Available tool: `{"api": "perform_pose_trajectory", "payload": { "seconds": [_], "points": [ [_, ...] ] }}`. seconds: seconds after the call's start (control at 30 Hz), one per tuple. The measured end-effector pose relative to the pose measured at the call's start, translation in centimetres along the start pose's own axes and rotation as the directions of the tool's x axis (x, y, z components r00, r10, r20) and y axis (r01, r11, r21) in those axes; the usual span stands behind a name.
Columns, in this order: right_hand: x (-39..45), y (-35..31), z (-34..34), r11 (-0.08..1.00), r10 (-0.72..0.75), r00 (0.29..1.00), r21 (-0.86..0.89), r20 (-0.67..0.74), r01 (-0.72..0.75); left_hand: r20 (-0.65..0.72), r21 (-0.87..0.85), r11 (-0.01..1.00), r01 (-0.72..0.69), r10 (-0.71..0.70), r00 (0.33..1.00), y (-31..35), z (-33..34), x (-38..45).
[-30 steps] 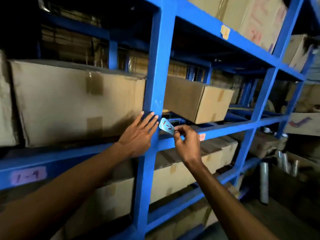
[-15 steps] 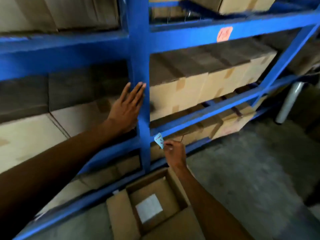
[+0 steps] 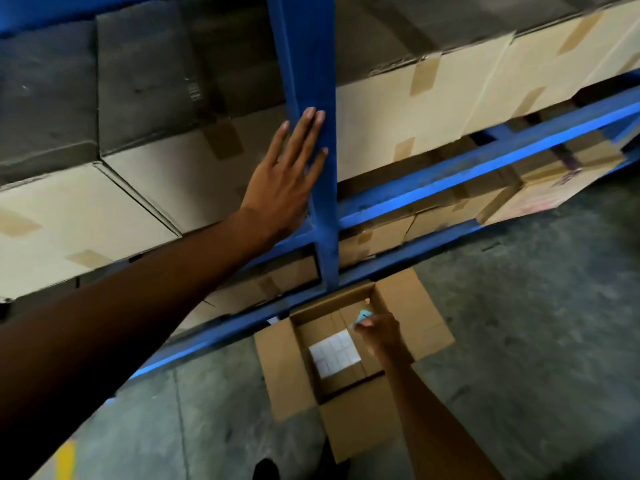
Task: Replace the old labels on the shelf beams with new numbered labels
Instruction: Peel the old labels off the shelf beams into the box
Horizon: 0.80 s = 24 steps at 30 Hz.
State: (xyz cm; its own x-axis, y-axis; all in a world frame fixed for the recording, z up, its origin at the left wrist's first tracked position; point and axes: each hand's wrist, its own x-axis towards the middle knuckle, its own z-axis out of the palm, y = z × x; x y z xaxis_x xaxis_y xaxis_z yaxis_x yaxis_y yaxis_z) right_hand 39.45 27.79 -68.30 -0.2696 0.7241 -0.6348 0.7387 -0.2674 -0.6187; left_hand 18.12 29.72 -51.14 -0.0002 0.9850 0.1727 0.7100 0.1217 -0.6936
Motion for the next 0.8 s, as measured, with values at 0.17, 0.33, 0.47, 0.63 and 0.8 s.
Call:
{"api": "perform_pose_trajectory", "payload": {
  "seconds": [0.17, 0.33, 0.47, 0.63, 0.8],
  "points": [
    [1.8, 2.2, 0.3, 0.999, 0.040, 0.999, 0.003, 0.010, -0.040, -0.007, -0.002, 1.000, -0.023, 0.023, 1.000, -0.1, 0.5, 0.0],
    [2.6, 3.9, -0.4, 0.997, 0.045, 0.999, -0.054, -0.025, -0.046, 0.013, -0.013, 0.999, -0.043, 0.043, 0.999, -0.4, 0.0, -0.1],
    [1.4, 1.9, -0.8, 0.995, -0.011, 0.992, 0.095, -0.130, 0.024, 0.077, -0.138, 0.987, -0.085, 0.096, 0.992, -1.2, -1.6, -0.4],
    [-2.1, -7.9, -0.9, 0.925, -0.291, 0.924, 0.172, -0.249, 0.338, 0.028, -0.327, 0.944, 0.038, -0.030, 0.999, -4.7, -3.4, -5.0],
    [-7.9, -18.9, 1.4, 0.709, -0.563, 0.695, 0.170, -0.447, 0.684, -0.157, -0.276, 0.956, 0.098, -0.145, 0.977, -12.5, -3.1, -13.1]
  ]
}}
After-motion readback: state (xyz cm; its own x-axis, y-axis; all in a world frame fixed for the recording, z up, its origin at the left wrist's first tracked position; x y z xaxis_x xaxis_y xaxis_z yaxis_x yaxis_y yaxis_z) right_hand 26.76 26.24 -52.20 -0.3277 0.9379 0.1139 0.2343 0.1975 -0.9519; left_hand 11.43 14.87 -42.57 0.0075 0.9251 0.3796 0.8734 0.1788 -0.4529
